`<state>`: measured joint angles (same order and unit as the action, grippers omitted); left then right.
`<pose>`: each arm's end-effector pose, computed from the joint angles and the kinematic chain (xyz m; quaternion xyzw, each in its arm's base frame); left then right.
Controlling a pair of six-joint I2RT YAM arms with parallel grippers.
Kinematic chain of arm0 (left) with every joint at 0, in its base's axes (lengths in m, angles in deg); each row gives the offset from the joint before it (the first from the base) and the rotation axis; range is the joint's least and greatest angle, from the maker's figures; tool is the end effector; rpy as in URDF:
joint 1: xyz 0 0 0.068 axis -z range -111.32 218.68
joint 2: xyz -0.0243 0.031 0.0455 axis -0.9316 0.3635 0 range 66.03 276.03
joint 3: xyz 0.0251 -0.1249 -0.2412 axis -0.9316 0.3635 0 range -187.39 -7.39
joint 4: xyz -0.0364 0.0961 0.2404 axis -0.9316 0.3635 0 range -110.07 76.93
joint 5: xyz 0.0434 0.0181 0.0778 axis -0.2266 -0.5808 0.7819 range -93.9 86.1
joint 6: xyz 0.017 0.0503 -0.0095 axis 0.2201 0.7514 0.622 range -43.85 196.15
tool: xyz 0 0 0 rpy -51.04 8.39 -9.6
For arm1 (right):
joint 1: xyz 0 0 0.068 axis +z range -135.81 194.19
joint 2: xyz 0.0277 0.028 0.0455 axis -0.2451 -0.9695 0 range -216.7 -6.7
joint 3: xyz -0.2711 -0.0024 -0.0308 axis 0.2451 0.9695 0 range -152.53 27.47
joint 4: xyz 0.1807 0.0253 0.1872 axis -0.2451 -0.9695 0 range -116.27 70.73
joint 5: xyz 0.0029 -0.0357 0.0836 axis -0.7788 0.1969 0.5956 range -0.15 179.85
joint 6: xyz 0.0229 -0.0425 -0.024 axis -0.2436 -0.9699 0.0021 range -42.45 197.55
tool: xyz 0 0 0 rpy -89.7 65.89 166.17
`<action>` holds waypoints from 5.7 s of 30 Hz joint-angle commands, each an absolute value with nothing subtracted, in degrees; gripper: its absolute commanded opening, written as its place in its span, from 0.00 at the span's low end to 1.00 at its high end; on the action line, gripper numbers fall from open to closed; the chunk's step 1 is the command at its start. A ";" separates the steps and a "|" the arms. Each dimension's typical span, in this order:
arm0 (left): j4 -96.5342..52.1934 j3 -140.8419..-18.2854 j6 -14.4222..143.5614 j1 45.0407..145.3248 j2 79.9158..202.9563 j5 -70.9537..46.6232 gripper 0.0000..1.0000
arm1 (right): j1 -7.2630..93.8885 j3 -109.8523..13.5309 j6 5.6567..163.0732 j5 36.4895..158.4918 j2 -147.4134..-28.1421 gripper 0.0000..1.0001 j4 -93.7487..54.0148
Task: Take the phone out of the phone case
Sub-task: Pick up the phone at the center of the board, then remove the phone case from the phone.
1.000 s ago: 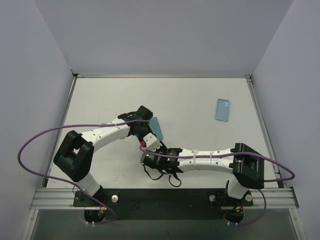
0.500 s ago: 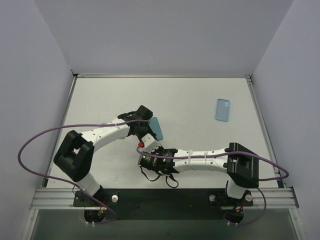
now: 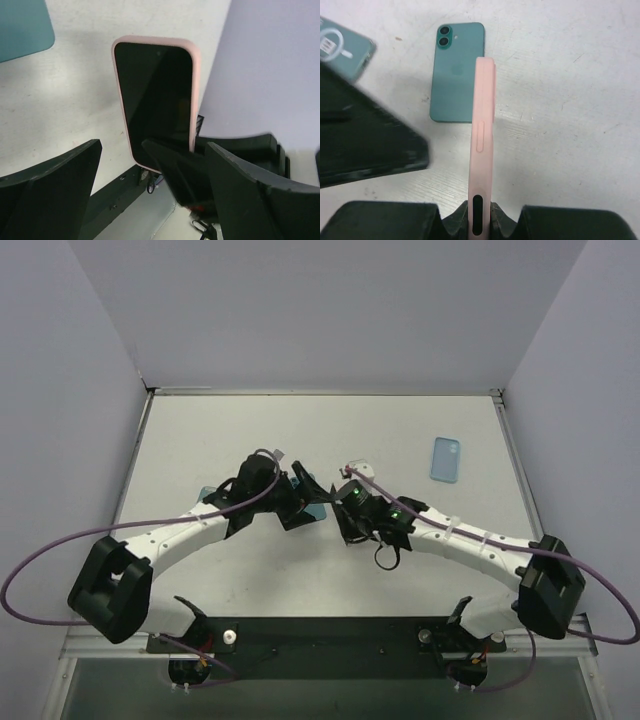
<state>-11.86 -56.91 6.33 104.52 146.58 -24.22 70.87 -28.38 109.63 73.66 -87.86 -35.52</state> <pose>0.2366 -0.1860 0.2310 -0.1876 0.8726 -0.4325 0.1279 0.1771 0.2516 0.2521 -0.1359 0.8945 0.1923 0.3801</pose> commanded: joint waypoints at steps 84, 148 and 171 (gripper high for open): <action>-67.79 -32.88 -8.84 89.43 130.37 -30.10 0.00 | 51.28 5.59 170.53 122.46 -90.79 0.28 70.89; -110.51 -41.84 -20.35 86.09 137.31 -24.30 0.00 | 50.93 -26.40 191.89 112.70 -90.45 0.00 76.18; -110.95 -56.52 -26.33 85.91 133.71 -20.08 0.00 | 51.89 -41.96 198.40 107.96 -99.86 0.00 76.18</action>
<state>-89.95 -51.73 -22.83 84.69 138.13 -14.41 52.32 -37.63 189.64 115.94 -98.97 52.67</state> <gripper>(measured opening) 0.234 0.168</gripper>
